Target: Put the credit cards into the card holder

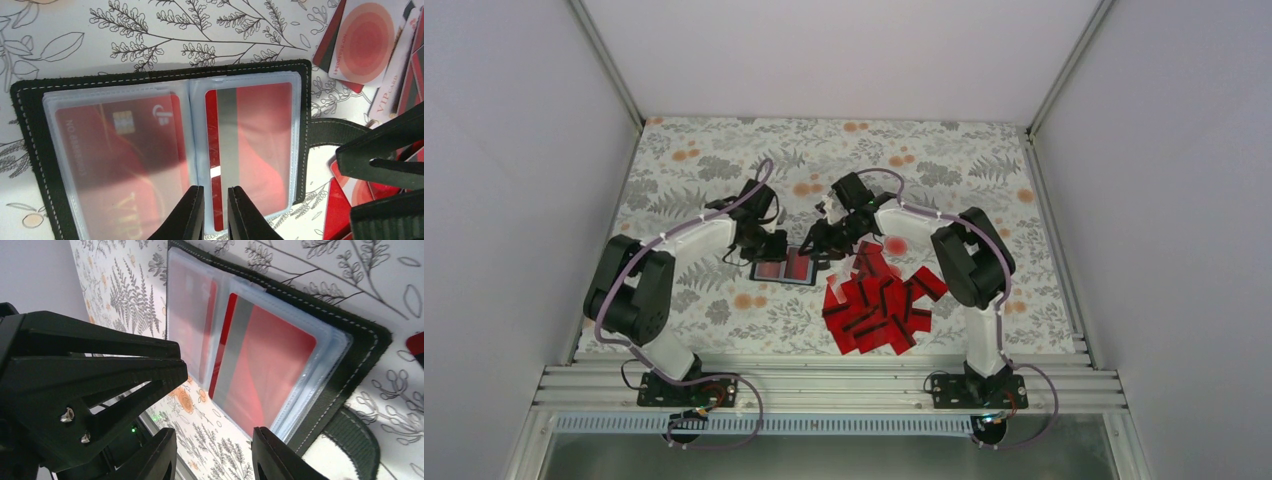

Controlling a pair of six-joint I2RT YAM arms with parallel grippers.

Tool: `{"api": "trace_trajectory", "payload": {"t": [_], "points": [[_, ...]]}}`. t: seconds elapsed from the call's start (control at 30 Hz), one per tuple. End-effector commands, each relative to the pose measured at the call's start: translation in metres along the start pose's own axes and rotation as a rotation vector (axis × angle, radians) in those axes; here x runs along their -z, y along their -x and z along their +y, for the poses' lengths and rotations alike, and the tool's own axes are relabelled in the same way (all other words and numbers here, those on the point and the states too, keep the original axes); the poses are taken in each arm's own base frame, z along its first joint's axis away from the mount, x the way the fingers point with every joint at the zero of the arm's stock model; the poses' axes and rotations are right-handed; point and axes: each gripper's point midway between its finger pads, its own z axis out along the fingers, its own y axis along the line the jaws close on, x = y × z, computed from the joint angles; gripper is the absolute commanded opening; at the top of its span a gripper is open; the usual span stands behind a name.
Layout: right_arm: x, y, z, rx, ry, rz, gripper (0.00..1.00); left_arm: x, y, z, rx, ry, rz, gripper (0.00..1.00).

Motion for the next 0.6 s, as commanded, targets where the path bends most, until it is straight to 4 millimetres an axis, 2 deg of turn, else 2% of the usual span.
{"api": "trace_trajectory", "payload": {"t": [0.0, 0.2, 0.57], "points": [[-0.006, 0.004, -0.017, -0.042, -0.029, -0.006, 0.4, -0.013, -0.003, 0.002, -0.012, -0.017, 0.021, 0.13], [-0.014, 0.002, -0.026, -0.068, -0.031, 0.017, 0.4, -0.023, -0.007, 0.004, -0.017, -0.017, 0.041, 0.12], [-0.027, 0.001, -0.038, -0.099, -0.041, 0.05, 0.41, -0.041, -0.026, 0.016, -0.003, -0.005, 0.095, 0.1]]}}
